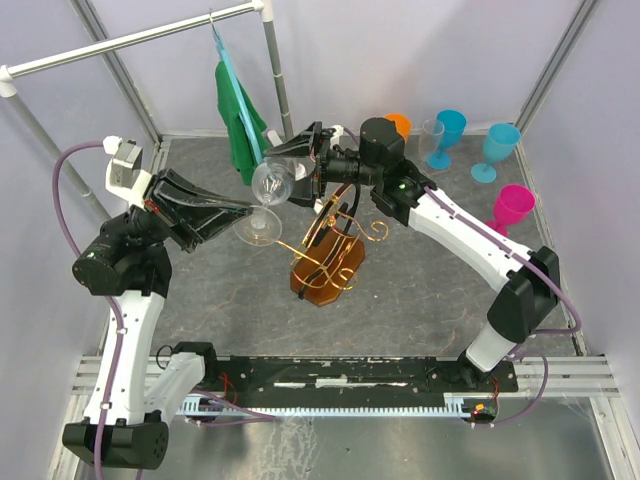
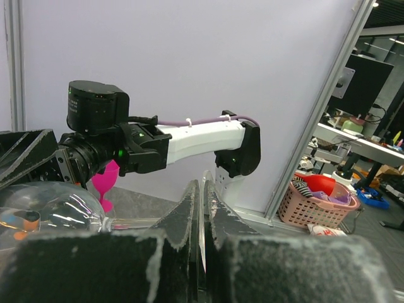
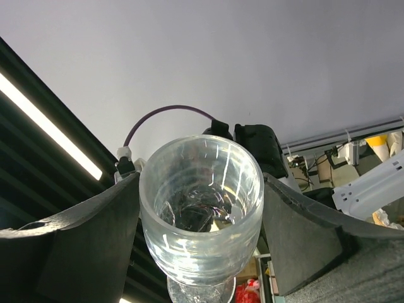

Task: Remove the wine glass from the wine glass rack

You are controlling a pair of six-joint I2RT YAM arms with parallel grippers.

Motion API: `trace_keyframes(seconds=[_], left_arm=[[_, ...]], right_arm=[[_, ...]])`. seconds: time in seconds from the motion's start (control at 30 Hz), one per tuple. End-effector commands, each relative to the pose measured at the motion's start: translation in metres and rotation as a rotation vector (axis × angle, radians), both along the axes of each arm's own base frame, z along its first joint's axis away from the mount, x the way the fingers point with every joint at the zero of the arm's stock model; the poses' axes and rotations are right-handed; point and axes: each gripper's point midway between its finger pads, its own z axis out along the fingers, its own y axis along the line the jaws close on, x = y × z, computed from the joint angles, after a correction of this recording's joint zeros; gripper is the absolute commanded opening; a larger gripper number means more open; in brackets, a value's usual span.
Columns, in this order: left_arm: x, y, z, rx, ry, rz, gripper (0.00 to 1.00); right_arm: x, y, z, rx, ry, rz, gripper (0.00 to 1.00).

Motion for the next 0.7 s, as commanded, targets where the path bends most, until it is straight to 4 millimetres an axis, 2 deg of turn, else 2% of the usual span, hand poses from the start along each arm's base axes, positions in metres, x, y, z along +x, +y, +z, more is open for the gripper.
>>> trace_keyframes(seconds=[0.0,0.33,0.6,0.67], left_arm=[[-0.0051,0.0006,0.0055,-0.013,-0.073,0.023,0.03],[-0.0010,0.0004,0.0042,-0.014,-0.063,0.031,0.03],[0.0022,0.0008,0.0026,-0.013,-0.045,0.048,0.03],[0.0023,0.0010,0.0027,-0.011,-0.048,0.056,0.07]], right_arm=[[-0.0095,-0.0064,0.0416,0.065,-0.106,-0.007,0.81],[-0.0142,-0.0057,0.0472,0.040,-0.126,-0.011,0.83],[-0.0138,-0.0033,0.0486,0.051,-0.133,-0.016,0.75],[-0.0133,-0.0031,0.0488,0.057,-0.135,-0.016,0.73]])
